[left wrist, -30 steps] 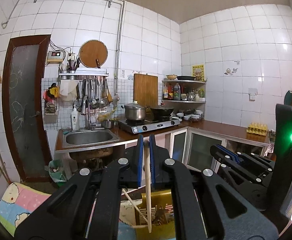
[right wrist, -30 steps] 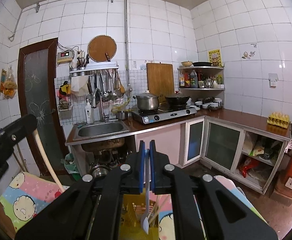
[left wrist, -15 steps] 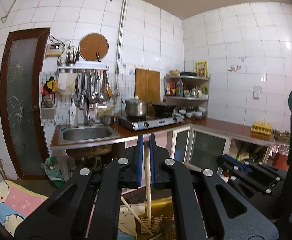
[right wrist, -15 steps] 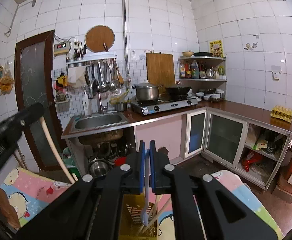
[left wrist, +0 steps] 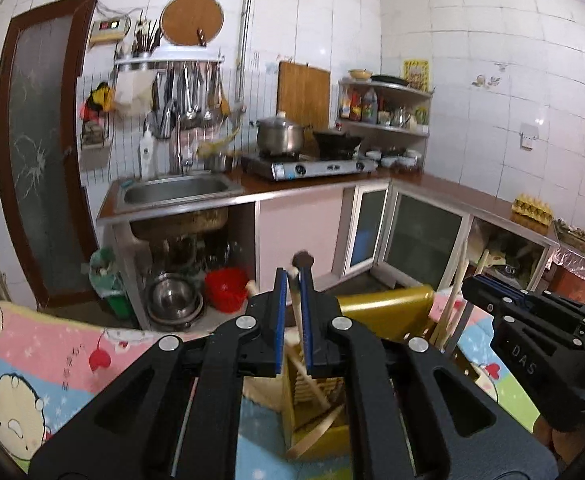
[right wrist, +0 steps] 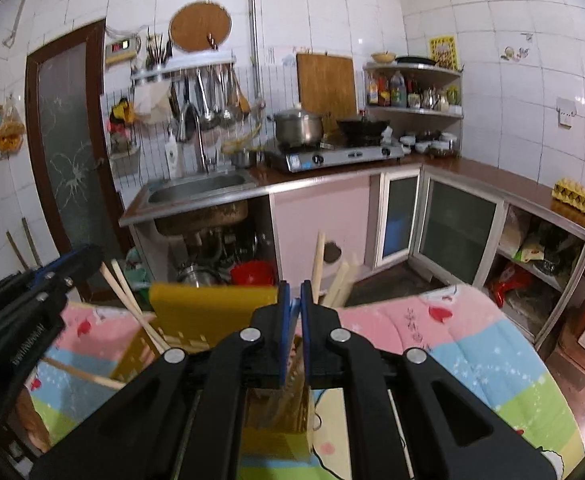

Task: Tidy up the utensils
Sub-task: 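Move both tools back down toward the fork and chopstick on the quilt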

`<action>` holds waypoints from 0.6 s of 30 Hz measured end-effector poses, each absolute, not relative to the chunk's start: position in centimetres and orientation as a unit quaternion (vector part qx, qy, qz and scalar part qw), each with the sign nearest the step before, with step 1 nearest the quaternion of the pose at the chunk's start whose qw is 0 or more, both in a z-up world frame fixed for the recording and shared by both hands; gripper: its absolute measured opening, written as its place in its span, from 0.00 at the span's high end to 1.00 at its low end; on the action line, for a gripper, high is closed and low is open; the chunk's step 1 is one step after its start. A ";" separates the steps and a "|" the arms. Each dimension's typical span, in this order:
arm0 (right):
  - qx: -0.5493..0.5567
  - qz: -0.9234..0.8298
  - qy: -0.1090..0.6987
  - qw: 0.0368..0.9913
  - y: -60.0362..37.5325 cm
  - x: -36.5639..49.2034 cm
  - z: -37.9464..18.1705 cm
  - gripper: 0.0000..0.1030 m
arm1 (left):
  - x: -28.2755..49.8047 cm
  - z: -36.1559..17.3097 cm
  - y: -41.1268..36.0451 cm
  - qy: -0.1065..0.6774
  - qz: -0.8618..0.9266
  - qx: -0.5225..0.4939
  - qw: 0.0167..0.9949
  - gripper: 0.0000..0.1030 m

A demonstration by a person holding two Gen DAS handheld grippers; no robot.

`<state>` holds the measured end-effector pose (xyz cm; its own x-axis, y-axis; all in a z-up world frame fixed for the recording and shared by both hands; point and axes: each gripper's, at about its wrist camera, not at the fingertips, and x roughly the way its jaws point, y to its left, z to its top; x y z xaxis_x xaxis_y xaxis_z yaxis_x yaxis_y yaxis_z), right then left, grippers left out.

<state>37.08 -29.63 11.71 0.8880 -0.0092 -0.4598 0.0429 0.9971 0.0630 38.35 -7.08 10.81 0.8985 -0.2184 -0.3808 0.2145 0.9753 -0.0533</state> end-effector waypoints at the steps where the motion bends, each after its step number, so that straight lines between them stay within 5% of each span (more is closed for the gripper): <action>1: 0.036 -0.015 0.238 0.971 -29.8 37.0 11.7 0.94 | 38.4 10.8 -6.7 0.200 -0.110 -0.007 0.974 0.94; 3: 0.039 -0.019 0.241 0.970 -30.1 36.7 12.0 0.94 | 38.0 11.4 -5.9 0.208 -0.111 -0.013 0.972 0.87; 4: 0.043 -0.021 0.242 0.969 -30.4 36.3 12.4 0.93 | 37.7 11.6 -5.7 0.210 -0.111 -0.016 0.971 0.70; 7: 0.052 -0.032 0.230 0.971 -31.3 34.4 13.5 0.47 | 36.1 12.9 -4.2 0.196 -0.099 -0.027 0.975 0.28; 13: 0.059 -0.056 0.239 0.968 -32.2 29.9 14.3 0.40 | 32.6 14.0 -1.7 0.202 -0.089 -0.006 0.975 0.05; 18: 0.032 -0.065 0.265 0.962 -31.1 26.3 11.7 0.39 | 29.8 12.4 0.5 0.223 -0.088 -0.009 0.971 0.05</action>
